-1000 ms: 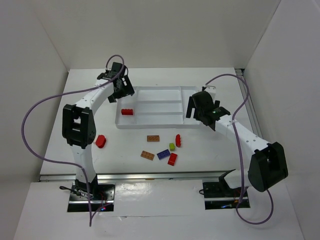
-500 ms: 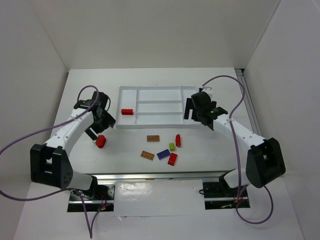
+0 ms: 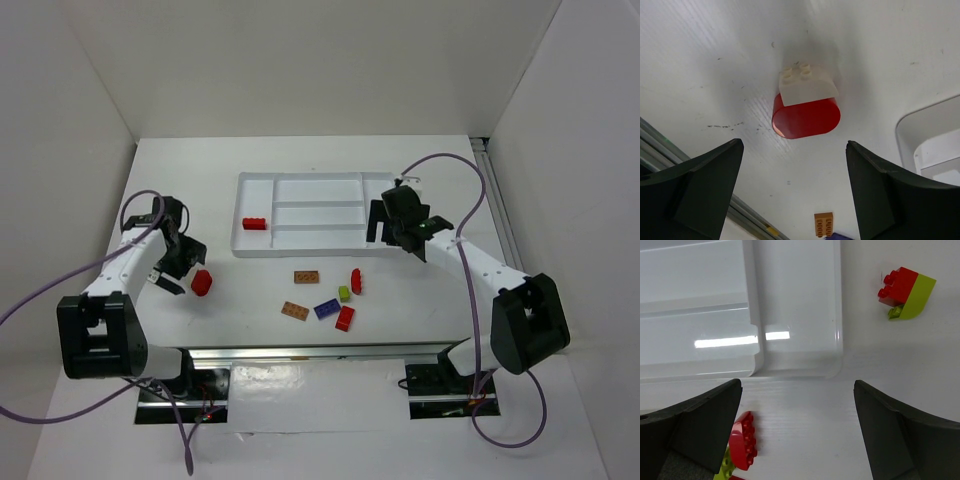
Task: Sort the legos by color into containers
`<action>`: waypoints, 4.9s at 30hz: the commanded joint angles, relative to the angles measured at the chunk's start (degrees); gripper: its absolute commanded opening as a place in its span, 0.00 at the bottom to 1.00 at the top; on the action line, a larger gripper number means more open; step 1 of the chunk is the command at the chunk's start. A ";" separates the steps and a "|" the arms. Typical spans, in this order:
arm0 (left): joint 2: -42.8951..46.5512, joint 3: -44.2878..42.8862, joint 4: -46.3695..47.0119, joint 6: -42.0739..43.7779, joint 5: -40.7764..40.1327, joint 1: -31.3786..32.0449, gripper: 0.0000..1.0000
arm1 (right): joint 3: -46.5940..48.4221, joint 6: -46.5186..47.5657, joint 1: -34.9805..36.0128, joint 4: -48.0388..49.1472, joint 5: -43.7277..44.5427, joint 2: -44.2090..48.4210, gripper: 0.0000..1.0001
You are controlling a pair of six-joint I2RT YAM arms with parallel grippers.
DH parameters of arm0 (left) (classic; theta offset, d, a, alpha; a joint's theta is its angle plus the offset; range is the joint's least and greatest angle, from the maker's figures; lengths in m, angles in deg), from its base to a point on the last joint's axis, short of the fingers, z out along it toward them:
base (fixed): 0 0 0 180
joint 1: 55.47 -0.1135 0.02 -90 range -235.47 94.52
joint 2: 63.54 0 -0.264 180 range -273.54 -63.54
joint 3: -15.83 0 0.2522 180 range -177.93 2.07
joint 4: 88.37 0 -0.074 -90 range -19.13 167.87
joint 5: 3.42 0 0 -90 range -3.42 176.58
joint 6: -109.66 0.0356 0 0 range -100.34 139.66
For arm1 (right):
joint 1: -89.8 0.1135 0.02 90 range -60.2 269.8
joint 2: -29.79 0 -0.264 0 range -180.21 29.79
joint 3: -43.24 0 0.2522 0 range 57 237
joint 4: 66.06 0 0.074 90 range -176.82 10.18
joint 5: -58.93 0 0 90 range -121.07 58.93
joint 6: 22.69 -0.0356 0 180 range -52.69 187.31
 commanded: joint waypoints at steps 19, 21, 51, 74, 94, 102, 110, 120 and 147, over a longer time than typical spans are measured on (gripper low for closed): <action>-11.19 -1.84 8.15 5.21 6.69 -6.87 0.98 | 0.41 1.67 -0.32 1.46 -2.48 -0.85 1.00; -11.89 -1.84 8.15 4.51 6.69 -6.87 0.97 | 0.41 1.67 -0.32 1.46 -2.48 -0.85 1.00; -16.28 0.97 11.23 3.46 5.37 -6.87 0.52 | 0.41 1.67 -0.32 1.46 -2.48 -2.08 1.00; -13.82 -30.83 7.45 11.45 14.42 15.54 0.00 | 9.88 0.53 5.30 25.26 -31.30 0.65 1.00; -17.08 -37.78 9.38 13.04 16.44 21.52 0.00 | 20.37 -4.83 13.57 31.78 -38.96 -16.06 1.00; -16.46 -37.79 9.91 13.56 16.97 21.52 0.00 | 20.28 -8.70 13.57 36.34 -40.89 -19.65 0.81; -15.32 -36.03 10.43 13.56 17.59 21.00 0.00 | 21.06 -9.41 13.57 38.19 -44.31 -21.50 0.64; -15.32 -35.50 10.44 13.56 17.59 19.86 0.00 | 16.51 -12.83 13.57 42.49 -45.99 -19.23 0.12; -10.85 -36.03 9.82 16.81 10.75 11.15 0.00 | 19.08 -5.63 12.51 22.84 -29.04 -14.46 0.00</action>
